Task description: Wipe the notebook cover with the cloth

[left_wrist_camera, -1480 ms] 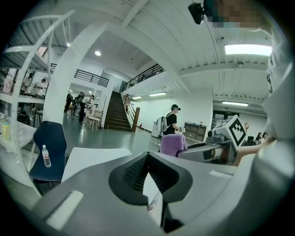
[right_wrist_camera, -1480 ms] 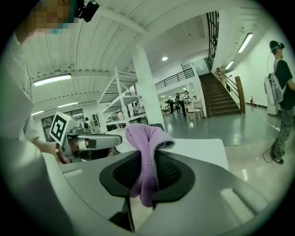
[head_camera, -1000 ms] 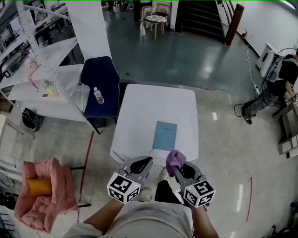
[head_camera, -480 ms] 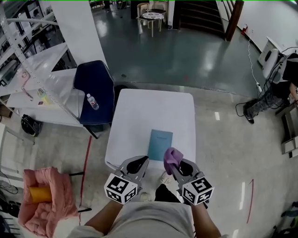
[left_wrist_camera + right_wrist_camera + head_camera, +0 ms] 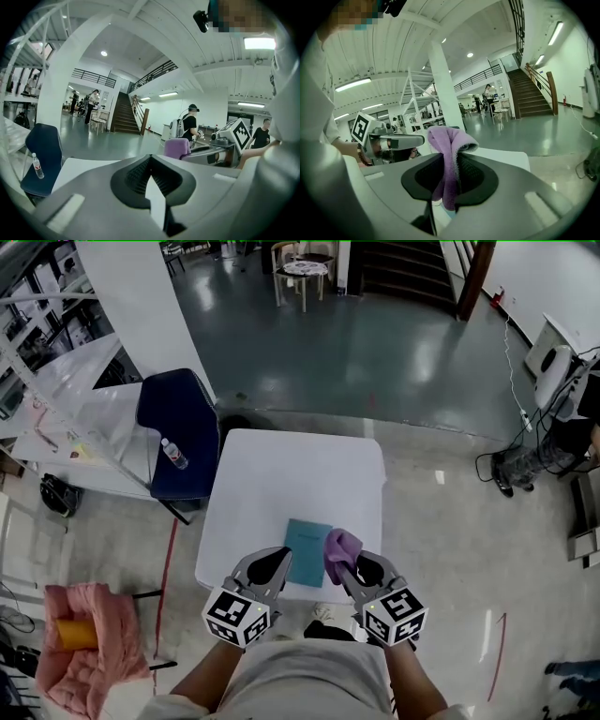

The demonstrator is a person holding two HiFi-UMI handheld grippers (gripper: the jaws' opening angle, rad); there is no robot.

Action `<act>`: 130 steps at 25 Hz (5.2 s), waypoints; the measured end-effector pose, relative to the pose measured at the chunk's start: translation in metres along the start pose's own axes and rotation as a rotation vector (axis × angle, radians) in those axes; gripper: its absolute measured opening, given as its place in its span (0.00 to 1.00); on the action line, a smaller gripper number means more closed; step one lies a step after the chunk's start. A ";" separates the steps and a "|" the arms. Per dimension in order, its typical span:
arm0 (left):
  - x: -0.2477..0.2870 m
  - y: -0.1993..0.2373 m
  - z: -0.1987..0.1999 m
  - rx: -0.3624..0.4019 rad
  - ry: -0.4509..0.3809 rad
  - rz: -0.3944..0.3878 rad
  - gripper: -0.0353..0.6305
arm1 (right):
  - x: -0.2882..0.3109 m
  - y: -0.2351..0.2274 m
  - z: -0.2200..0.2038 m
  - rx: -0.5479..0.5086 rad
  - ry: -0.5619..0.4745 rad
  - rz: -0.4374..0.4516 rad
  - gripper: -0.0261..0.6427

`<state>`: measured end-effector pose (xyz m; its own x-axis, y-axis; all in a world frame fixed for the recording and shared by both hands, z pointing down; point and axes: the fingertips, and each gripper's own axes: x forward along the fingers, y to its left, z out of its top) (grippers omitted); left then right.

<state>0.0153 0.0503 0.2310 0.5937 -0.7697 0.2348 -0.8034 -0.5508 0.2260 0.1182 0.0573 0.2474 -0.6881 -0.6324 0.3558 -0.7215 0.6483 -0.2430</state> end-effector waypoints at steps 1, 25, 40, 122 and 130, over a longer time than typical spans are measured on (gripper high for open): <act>0.005 0.001 0.001 0.001 -0.002 0.007 0.05 | 0.001 -0.006 0.001 -0.003 0.001 0.005 0.19; 0.029 0.029 -0.017 0.002 0.085 0.028 0.05 | 0.026 -0.045 -0.019 -0.018 0.129 -0.036 0.19; 0.052 0.072 -0.063 -0.017 0.157 0.019 0.05 | 0.069 -0.079 -0.068 -0.105 0.279 -0.126 0.19; 0.081 0.148 -0.204 -0.110 0.292 0.020 0.05 | 0.187 -0.090 -0.258 -0.628 0.937 -0.014 0.19; 0.078 0.138 -0.208 -0.094 0.306 -0.007 0.05 | 0.173 -0.074 -0.267 -0.603 0.941 -0.003 0.19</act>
<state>-0.0400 -0.0189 0.4775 0.5967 -0.6251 0.5032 -0.8000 -0.5125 0.3121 0.0728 0.0133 0.5683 -0.1697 -0.2271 0.9590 -0.3922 0.9083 0.1456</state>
